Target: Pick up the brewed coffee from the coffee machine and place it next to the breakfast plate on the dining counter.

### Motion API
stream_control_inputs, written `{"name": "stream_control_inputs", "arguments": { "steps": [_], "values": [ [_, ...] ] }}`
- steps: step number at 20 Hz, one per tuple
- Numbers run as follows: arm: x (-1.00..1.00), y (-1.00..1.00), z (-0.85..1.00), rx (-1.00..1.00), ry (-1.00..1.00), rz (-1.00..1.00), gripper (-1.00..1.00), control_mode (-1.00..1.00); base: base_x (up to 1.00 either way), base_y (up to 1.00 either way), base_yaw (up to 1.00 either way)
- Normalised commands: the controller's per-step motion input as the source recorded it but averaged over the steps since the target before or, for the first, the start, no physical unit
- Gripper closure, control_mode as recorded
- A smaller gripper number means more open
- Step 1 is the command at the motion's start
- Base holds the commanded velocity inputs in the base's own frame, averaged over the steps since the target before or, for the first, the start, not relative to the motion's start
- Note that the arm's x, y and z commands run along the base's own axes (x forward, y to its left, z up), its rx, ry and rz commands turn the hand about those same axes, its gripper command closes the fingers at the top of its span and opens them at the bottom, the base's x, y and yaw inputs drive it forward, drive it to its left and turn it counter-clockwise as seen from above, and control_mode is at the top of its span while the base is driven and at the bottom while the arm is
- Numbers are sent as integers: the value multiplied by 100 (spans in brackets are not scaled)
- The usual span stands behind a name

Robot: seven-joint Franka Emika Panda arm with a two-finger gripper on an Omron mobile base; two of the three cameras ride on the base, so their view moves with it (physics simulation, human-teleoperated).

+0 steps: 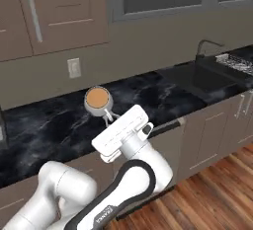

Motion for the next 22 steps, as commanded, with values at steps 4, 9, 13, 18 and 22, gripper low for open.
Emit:
{"name": "stream_control_inputs", "arguments": {
  "steps": [4,9,13,18,22],
  "values": [
    [0,0,0,0,0,0,100,100,0,-8,-78],
    [0,0,0,0,0,0,100,100,0,-11,-76],
    [0,0,0,0,0,0,100,100,0,-11,-72],
    [0,0,0,0,0,0,100,100,1,-19,-71],
    [0,0,0,0,0,0,100,100,5,-33,-70]
  ]
}}
